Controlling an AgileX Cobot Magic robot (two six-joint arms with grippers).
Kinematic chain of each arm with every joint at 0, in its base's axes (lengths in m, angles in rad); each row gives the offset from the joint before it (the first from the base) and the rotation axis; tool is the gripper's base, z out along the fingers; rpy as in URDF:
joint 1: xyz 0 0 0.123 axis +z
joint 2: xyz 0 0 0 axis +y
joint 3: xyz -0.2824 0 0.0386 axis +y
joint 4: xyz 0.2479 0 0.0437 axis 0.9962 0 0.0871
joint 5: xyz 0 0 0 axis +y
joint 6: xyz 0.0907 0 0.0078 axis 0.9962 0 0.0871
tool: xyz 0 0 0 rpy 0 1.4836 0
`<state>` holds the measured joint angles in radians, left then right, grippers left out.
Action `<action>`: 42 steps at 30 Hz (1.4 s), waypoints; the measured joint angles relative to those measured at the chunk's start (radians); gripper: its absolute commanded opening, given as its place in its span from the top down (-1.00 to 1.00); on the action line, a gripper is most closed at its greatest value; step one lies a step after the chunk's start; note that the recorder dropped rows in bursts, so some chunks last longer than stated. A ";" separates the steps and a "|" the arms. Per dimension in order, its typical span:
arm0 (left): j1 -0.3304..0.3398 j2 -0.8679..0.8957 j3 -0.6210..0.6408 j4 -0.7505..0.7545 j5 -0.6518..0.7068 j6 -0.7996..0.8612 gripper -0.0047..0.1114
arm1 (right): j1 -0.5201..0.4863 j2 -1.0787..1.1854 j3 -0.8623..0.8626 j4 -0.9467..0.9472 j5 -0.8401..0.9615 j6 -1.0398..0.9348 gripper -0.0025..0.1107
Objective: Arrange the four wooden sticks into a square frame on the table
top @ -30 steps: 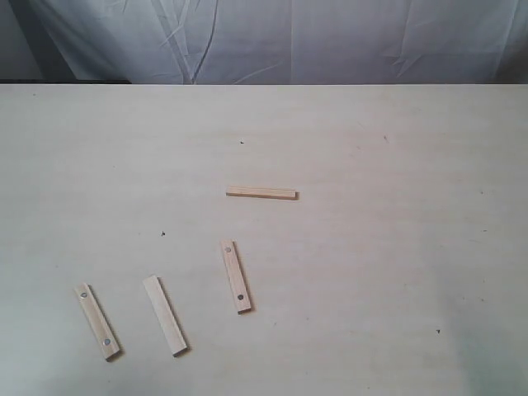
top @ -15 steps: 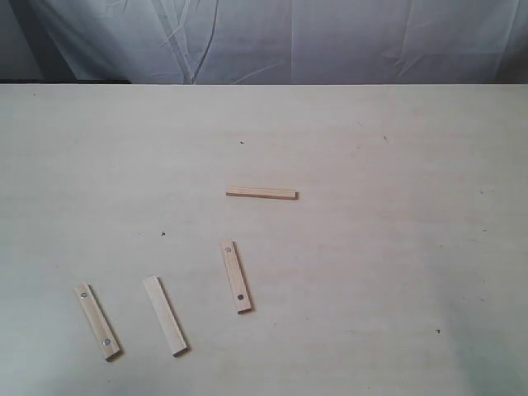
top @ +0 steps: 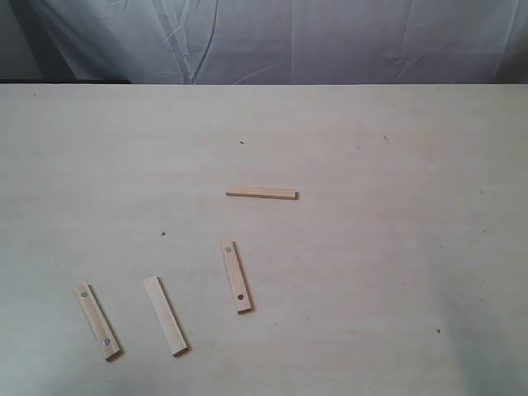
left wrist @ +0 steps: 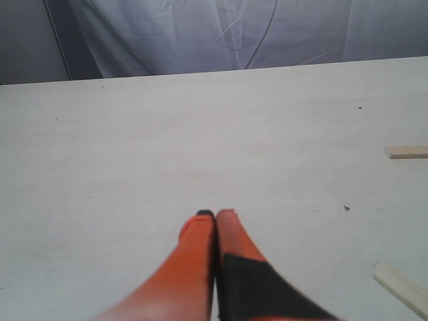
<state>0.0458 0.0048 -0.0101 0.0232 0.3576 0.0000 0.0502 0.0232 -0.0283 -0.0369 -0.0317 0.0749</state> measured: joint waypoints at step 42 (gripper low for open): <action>0.000 0.000 0.000 0.000 0.000 0.000 0.92 | 0.512 1.481 -0.877 0.235 0.652 0.002 0.97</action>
<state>0.0458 0.0048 -0.0101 0.0232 0.3576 0.0000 0.5625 1.5045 -0.9052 0.1980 0.6199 0.0770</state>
